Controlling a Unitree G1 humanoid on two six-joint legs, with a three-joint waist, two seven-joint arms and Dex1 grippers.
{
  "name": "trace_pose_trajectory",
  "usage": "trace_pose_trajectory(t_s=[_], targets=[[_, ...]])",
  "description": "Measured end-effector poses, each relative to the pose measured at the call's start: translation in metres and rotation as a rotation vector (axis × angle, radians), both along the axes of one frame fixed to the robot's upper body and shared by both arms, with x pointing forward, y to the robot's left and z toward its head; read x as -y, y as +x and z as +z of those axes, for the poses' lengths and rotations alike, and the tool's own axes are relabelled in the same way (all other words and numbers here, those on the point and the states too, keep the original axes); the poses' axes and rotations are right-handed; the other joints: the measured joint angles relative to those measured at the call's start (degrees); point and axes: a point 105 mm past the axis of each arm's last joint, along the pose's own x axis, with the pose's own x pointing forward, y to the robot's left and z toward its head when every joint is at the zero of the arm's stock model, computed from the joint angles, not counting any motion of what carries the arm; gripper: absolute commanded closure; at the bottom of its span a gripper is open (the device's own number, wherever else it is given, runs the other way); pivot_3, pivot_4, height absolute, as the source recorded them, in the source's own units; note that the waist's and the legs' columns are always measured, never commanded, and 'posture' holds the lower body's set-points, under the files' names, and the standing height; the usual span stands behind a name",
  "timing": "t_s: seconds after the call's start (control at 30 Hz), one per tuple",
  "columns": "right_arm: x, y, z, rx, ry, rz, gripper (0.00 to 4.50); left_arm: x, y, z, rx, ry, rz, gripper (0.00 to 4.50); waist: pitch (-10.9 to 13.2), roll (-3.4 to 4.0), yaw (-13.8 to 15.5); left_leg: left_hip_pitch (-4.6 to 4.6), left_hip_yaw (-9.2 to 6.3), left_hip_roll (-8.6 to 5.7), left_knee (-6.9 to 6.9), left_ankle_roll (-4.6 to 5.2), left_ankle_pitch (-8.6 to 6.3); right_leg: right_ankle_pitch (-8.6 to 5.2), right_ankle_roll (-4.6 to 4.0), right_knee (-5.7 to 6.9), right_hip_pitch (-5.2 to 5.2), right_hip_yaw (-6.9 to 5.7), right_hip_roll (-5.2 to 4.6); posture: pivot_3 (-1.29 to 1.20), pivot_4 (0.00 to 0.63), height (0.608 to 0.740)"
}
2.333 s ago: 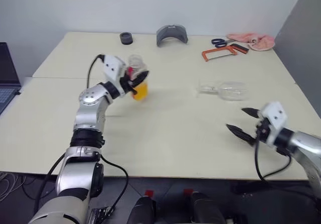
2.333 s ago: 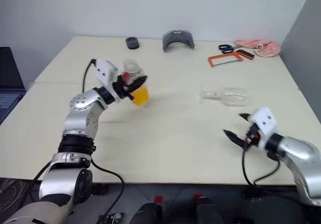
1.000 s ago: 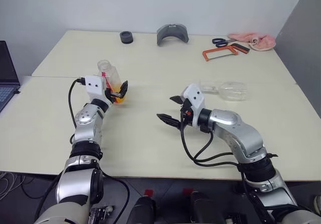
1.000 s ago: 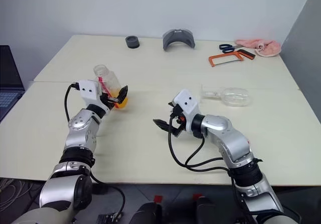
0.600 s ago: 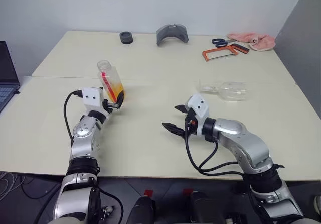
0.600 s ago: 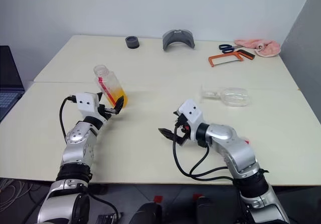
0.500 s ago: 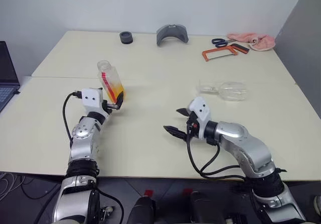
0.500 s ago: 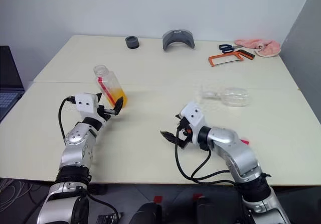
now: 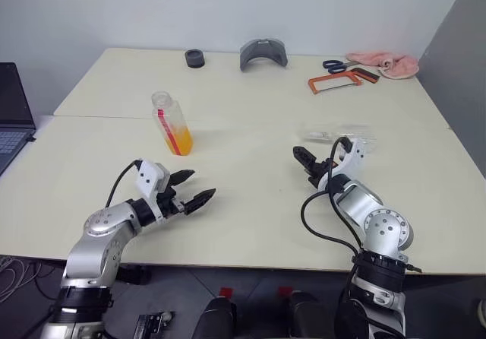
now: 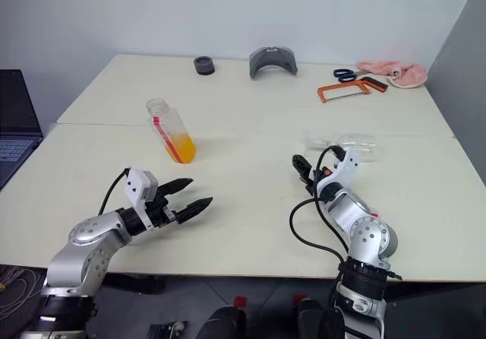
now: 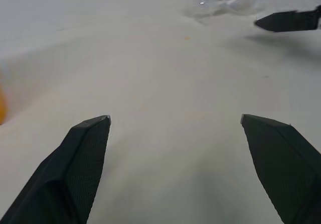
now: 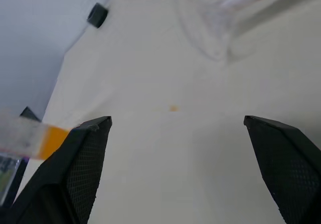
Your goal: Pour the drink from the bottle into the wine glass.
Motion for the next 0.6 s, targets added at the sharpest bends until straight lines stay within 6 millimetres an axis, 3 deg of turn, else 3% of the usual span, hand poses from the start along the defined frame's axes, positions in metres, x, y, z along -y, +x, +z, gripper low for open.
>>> trace_pose_trajectory(t_s=[0.17,0.27,0.6], targets=[[0.015,0.025,0.000,-0.038,0.142,-0.147,0.00,0.024,0.000,0.015,-0.001,0.024,-0.163,0.03,0.00,0.04,-0.93,0.09,0.47,0.01,-0.03,0.01,0.00,0.00,0.00,0.02,-0.02,0.11,0.16,0.00,0.150,0.740],[0.014,0.033,0.001,-0.036,0.199,-0.172,0.00,0.030,-0.001,0.019,0.005,0.028,-0.205,0.03,0.00,0.04,-1.18,0.09,0.50,0.05,-0.05,0.01,0.00,0.00,-0.01,0.01,-0.03,0.12,0.17,0.00,0.150,0.740],[-0.001,0.072,0.010,-0.064,0.329,-0.245,0.00,0.031,-0.006,0.018,-0.011,0.101,-0.300,0.03,0.01,0.07,-2.31,0.12,0.56,0.09,-0.06,0.01,0.00,0.00,-0.01,0.02,-0.04,0.17,0.18,0.00,0.150,0.740]])
